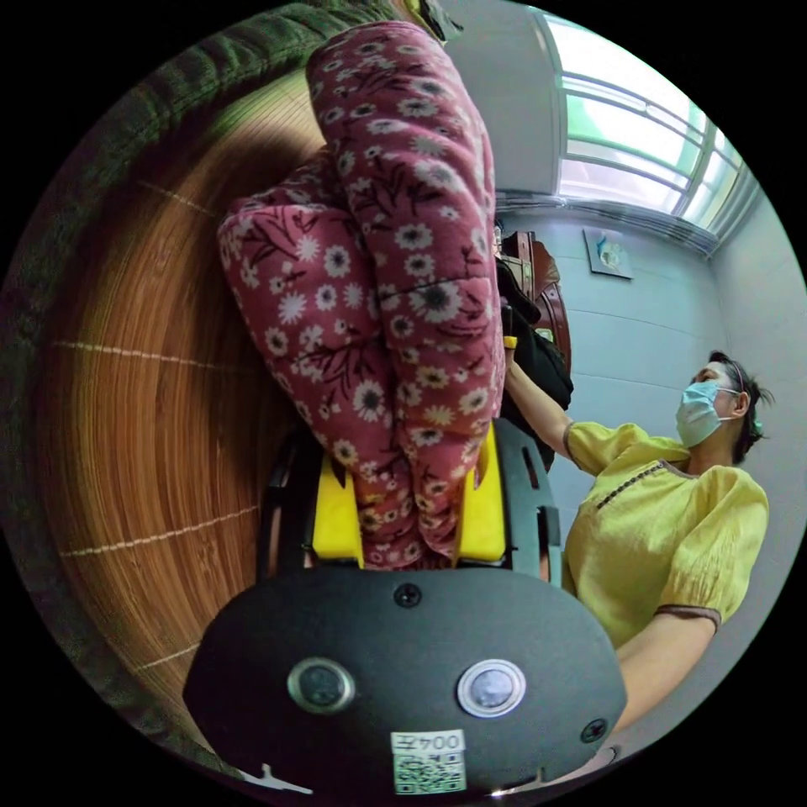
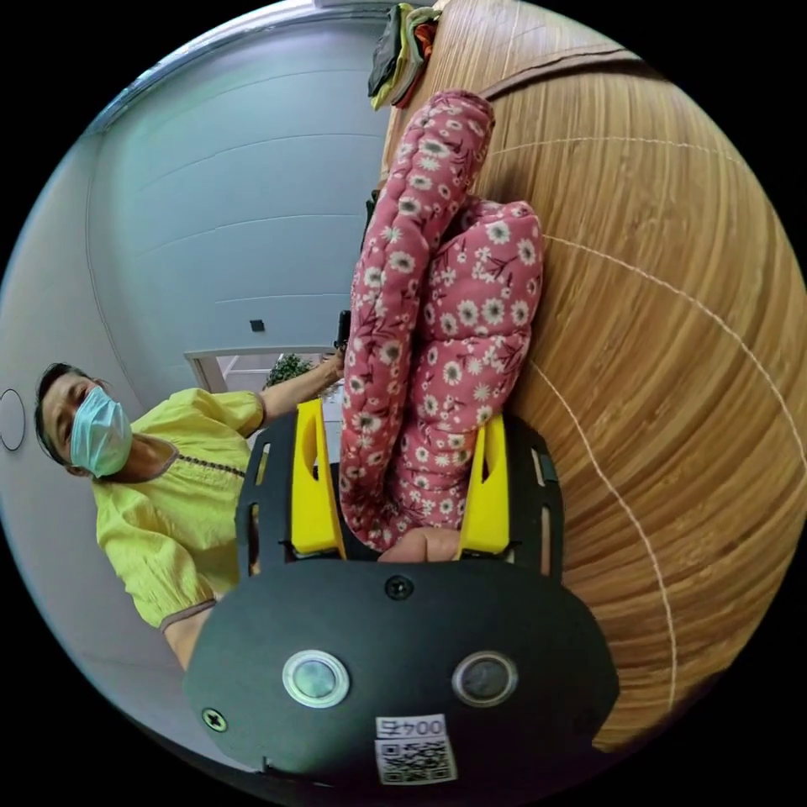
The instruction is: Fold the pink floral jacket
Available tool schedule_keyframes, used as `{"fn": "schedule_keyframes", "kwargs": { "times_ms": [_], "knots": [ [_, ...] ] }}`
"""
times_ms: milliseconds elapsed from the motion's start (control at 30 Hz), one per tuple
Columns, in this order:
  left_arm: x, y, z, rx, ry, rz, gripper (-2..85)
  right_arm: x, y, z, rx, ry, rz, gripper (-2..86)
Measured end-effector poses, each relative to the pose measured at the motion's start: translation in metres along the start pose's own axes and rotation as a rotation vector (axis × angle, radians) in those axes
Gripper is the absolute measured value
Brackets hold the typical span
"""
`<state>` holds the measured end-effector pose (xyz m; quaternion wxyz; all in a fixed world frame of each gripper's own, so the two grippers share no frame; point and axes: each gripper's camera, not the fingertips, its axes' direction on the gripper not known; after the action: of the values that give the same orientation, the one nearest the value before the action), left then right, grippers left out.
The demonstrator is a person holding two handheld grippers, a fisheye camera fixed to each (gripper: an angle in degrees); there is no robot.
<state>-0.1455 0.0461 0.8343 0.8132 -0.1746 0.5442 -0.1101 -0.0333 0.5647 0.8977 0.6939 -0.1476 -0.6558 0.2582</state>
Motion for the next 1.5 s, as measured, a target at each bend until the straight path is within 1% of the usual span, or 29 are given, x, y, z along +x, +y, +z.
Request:
{"fn": "schedule_keyframes", "kwargs": {
  "times_ms": [67,133,200,233,267,300,333,367,400,467,600,667,733,867,933,1000,1067,1133,1267,1300,1367,1500],
  "knots": [
    [-0.006,0.0,-0.006,0.053,0.033,0.006,20.9,0.012,-0.009,0.016,-0.03,0.006,-0.015,20.6],
    [-0.017,-0.001,-0.008,0.1,0.099,-0.001,20.7,0.021,-0.014,0.029,-0.018,-0.003,-0.005,18.7],
    [-0.017,-0.004,-0.004,0.102,0.094,0.014,19.7,0.031,-0.018,0.043,0.028,0.015,0.045,16.0],
    [-0.012,-0.005,0.0,0.094,0.048,0.027,18.6,0.035,-0.018,0.051,0.071,0.038,0.067,14.0],
    [-0.008,-0.005,0.002,0.087,0.01,0.031,17.9,0.035,-0.016,0.058,0.13,0.103,0.106,11.9],
    [0.003,-0.004,0.005,0.071,-0.07,0.048,16.7,0.034,-0.015,0.061,0.16,0.137,0.125,10.9],
    [0.014,-0.002,0.005,0.075,-0.124,0.062,15.6,0.022,-0.011,0.068,0.208,0.205,0.125,9.6],
    [0.021,0.0,0.005,0.081,-0.159,0.069,15.4,0.004,-0.008,0.079,0.232,0.304,0.107,8.7],
    [0.036,0.005,0.005,0.095,-0.221,0.074,15.0,-0.007,-0.008,0.085,0.234,0.357,0.095,8.4],
    [0.061,0.014,0.007,0.123,-0.269,0.094,14.6,-0.053,-0.008,0.112,0.231,0.551,0.054,7.7],
    [0.129,0.04,0.016,0.192,-0.357,0.182,13.9,-0.117,-0.02,0.157,0.196,0.727,-0.039,7.4],
    [0.158,0.053,0.018,0.224,-0.392,0.223,13.8,-0.153,-0.034,0.189,0.13,0.843,-0.115,7.4],
    [0.185,0.077,0.008,0.287,-0.429,0.232,13.8,-0.177,-0.045,0.209,0.097,0.905,-0.163,7.4],
    [0.218,0.132,-0.034,0.451,-0.486,0.202,14.0,-0.232,-0.08,0.243,0.072,0.927,-0.311,7.5],
    [0.232,0.177,-0.068,0.581,-0.522,0.165,14.2,-0.253,-0.103,0.263,0.058,0.918,-0.379,7.5],
    [0.235,0.211,-0.093,0.674,-0.547,0.127,14.2,-0.268,-0.132,0.288,0.045,0.907,-0.437,7.5],
    [0.228,0.243,-0.115,0.761,-0.539,0.081,14.3,-0.282,-0.175,0.333,0.014,0.898,-0.506,7.5],
    [0.208,0.278,-0.141,0.847,-0.527,0.01,14.4,-0.287,-0.21,0.373,-0.027,0.91,-0.554,7.6],
    [0.166,0.315,-0.177,0.938,-0.494,-0.079,14.5,-0.28,-0.291,0.47,-0.154,0.928,-0.634,7.8],
    [0.151,0.325,-0.185,0.965,-0.491,-0.1,14.5,-0.277,-0.302,0.482,-0.172,0.922,-0.637,7.9],
    [0.126,0.337,-0.193,1.004,-0.482,-0.134,14.6,-0.255,-0.348,0.522,-0.229,0.896,-0.64,8.1],
    [0.057,0.356,-0.191,1.065,-0.456,-0.219,14.9,-0.202,-0.409,0.569,-0.311,0.863,-0.622,8.6]
  ]
}}
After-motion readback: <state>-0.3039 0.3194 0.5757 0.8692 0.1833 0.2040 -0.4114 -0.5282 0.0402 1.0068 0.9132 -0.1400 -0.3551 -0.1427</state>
